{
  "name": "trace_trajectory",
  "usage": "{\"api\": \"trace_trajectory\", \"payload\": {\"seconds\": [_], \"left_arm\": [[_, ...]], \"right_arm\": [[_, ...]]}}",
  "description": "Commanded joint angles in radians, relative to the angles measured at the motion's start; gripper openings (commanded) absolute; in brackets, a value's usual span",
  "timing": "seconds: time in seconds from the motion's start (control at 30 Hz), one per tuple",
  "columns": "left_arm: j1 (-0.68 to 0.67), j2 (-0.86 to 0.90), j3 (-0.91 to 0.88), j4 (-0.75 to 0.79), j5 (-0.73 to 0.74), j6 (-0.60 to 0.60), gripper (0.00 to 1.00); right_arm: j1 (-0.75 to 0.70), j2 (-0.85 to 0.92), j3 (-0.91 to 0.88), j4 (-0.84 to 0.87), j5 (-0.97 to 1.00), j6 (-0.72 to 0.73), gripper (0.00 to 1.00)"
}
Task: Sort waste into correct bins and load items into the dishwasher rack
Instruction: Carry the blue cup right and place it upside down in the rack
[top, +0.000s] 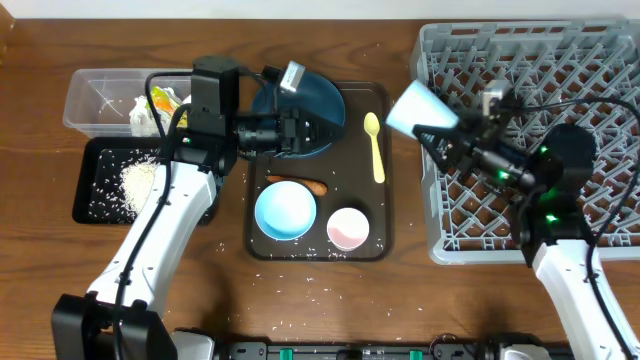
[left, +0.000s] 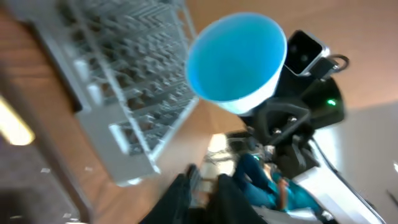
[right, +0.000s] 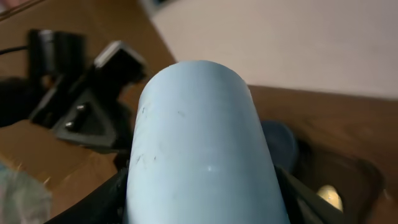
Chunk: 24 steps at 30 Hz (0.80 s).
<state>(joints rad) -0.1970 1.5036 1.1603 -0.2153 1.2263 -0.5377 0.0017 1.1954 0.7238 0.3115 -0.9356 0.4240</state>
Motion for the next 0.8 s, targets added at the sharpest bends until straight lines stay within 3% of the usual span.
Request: {"api": "trace_trajectory", "payload": {"seconds": [0.0,0.2,0.37,0.53,0.77], "left_arm": [[0.002,0.000,0.013,-0.050,-0.235,0.060,0.23],[0.002,0.000,0.013,-0.222,-0.645,0.116,0.24],[0.002,0.000,0.013,-0.318,-0.875,0.116,0.24],[0.002,0.000,0.013,-0.367,-0.937,0.168,0.25],[0.002,0.000,0.012,-0.443,-0.961,0.191,0.29]], "right_arm": [[-0.055,-0.031,0.031,-0.085,0.016,0.019,0.54],[-0.090,-0.084,0.141,-0.501,0.203,-0.130,0.54],[-0.085,-0.092,0.349,-0.922,0.483,-0.227,0.52],[-0.072,-0.083,0.536,-1.262,0.777,-0.249,0.50],[-0.072,-0.010,0.572,-1.468,0.857,-0.249,0.52]]}}
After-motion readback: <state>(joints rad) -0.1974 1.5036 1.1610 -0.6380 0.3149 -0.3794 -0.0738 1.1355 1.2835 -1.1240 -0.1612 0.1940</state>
